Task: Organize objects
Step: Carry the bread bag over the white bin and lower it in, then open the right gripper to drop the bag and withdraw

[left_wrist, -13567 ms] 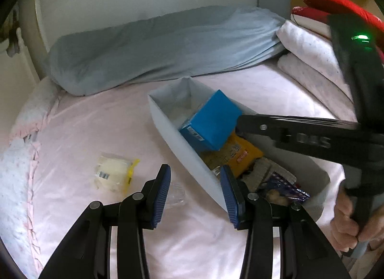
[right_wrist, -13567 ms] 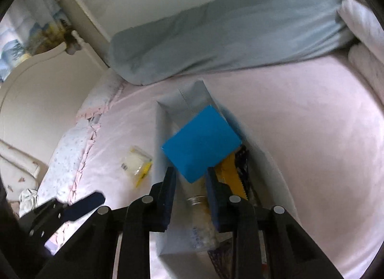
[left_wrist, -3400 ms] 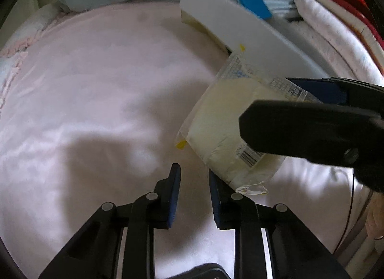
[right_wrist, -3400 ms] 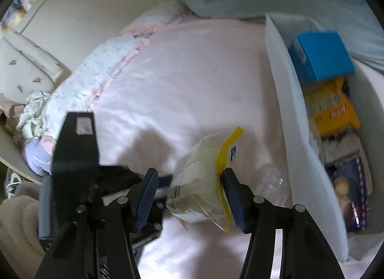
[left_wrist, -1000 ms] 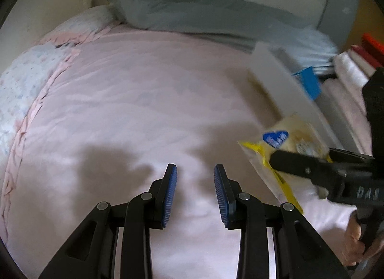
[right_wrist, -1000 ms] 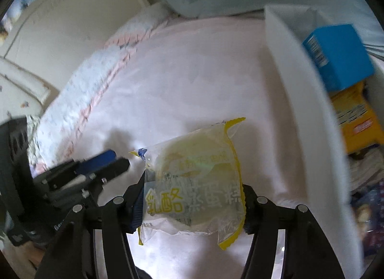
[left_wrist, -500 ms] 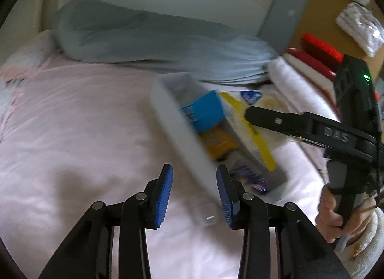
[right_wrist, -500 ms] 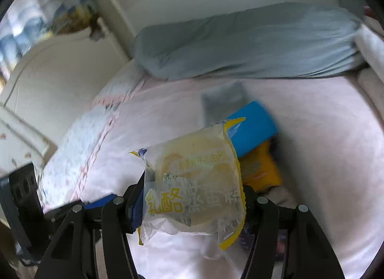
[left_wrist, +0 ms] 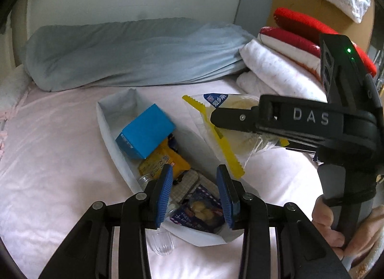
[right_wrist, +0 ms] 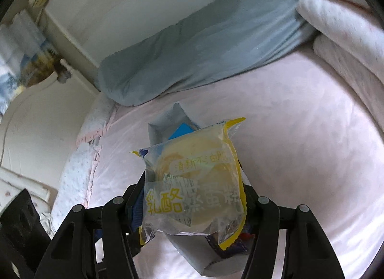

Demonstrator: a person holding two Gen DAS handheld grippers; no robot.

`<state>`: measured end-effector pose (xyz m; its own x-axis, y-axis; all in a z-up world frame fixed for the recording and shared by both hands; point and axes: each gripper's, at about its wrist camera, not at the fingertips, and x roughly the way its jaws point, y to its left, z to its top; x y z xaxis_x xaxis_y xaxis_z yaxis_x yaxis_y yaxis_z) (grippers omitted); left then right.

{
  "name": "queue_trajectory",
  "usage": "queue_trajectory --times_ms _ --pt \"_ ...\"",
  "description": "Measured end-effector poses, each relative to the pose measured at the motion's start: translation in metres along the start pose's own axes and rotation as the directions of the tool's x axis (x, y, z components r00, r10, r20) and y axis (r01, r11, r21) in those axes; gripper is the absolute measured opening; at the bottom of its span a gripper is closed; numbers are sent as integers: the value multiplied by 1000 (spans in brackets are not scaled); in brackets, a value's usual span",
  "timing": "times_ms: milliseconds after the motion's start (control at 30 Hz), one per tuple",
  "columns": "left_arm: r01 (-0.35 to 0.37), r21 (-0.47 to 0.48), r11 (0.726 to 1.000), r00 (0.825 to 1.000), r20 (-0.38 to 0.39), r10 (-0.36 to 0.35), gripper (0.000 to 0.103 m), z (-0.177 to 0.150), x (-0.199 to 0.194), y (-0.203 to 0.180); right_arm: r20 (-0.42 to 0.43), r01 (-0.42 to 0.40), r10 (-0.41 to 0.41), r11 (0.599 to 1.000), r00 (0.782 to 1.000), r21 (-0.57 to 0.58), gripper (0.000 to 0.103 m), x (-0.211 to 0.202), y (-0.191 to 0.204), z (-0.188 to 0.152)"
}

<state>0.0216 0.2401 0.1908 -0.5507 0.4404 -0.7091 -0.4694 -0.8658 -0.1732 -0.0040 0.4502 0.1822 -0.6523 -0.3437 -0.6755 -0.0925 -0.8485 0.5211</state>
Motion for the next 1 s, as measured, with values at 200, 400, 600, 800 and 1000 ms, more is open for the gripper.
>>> queue_trajectory --times_ms 200,400,600,800,1000 --pt "71 8 997 997 -16 -71 37 -16 -8 -6 -48 -123 129 987 991 102 61 18 -12 2" --pt "16 -5 1000 1000 23 -16 39 -7 -3 -6 -95 -178 194 971 976 159 61 25 -13 -7" --pt "-111 -23 994 993 -46 110 38 6 28 10 -58 -178 191 968 980 175 61 8 -17 -4" --pt "-102 -67 993 995 -27 100 38 -1 15 24 -89 -122 131 987 987 104 61 13 -4 -5" --pt "-143 -54 988 990 -10 143 38 -16 -3 37 -123 -113 104 991 987 -67 61 17 35 -24"
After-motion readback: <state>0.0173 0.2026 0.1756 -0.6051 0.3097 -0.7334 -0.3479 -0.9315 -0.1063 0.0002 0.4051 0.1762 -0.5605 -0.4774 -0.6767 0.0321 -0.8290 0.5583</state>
